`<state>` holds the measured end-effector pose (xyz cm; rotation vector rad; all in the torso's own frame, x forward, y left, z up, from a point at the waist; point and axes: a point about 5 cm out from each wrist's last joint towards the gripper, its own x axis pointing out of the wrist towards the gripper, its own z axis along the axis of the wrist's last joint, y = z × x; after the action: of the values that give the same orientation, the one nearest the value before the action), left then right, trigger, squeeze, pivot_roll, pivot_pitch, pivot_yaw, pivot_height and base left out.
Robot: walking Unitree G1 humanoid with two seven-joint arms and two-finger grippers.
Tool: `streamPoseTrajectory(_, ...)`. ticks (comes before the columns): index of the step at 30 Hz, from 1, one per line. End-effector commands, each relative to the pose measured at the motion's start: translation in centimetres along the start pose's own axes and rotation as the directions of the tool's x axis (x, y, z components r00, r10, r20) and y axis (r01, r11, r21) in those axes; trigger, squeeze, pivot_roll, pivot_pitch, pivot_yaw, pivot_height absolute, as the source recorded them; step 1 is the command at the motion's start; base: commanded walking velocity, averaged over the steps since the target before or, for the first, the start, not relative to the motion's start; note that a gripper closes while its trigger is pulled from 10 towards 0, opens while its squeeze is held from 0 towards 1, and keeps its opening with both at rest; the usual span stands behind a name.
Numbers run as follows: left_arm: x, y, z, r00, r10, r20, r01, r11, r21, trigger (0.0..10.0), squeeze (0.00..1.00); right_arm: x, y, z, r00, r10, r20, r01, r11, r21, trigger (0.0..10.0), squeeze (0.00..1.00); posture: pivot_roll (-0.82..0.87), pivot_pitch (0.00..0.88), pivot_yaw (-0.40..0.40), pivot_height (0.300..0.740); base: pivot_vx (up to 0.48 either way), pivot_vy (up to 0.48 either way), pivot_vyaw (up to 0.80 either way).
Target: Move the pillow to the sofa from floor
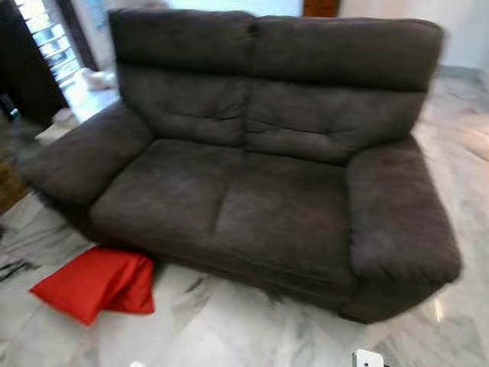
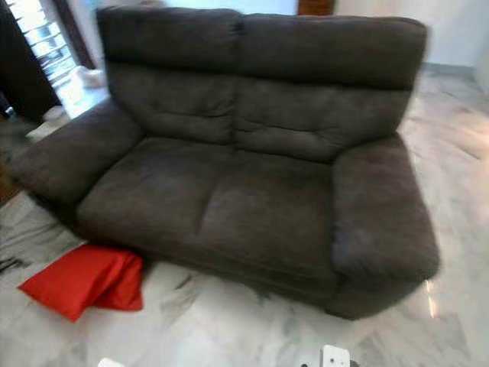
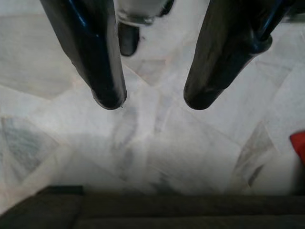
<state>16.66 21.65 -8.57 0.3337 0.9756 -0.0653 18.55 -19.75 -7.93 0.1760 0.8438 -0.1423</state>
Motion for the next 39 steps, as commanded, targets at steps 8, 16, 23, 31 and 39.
streamPoseTrajectory(8, -0.14, 0.31, -0.71, 1.000, 0.003, -0.027, -0.003, 1.000, 0.011, 10.0, 0.00, -0.14, 0.40, -0.84, 1.000, 0.014, -0.026, -0.013, 1.000, 0.018, 10.0, 0.00, 0.11, 0.089, 0.012, 0.740, 0.000, 0.480, 0.00)
streamPoseTrajectory(16, -0.07, 0.11, -0.41, 1.000, -0.001, -0.017, 0.002, 1.000, 0.013, 10.0, 0.00, -0.16, 0.43, -0.93, 1.000, 0.016, -0.027, -0.016, 1.000, 0.019, 10.0, 0.00, 0.12, 0.081, 0.014, 0.740, 0.000, 0.480, 0.00)
streamPoseTrajectory(23, -0.05, 0.06, -0.31, 1.000, -0.002, -0.014, 0.002, 1.000, 0.013, 10.0, 0.00, -0.16, 0.43, -0.95, 0.999, 0.018, -0.029, -0.018, 1.000, 0.017, 10.0, 0.00, 0.12, 0.083, 0.015, 0.740, 0.000, 0.480, 0.00)
streamPoseTrajectory(31, -0.04, 0.15, -0.25, 1.000, 0.000, -0.012, 0.000, 1.000, 0.009, 10.0, 0.00, -0.15, 0.48, -0.92, 0.999, 0.023, -0.031, -0.022, 1.000, 0.016, 10.0, 0.00, 0.12, 0.091, 0.015, 0.740, 0.000, 0.480, 0.00)
streamPoseTrajectory(39, -0.04, 0.02, -0.26, 1.000, 0.000, -0.012, 0.000, 1.000, 0.005, 10.0, 0.00, -0.16, 0.37, -0.90, 0.999, 0.022, -0.031, -0.022, 1.000, 0.014, 10.0, 0.00, 0.12, 0.095, 0.009, 0.740, 0.000, 0.480, 0.00)
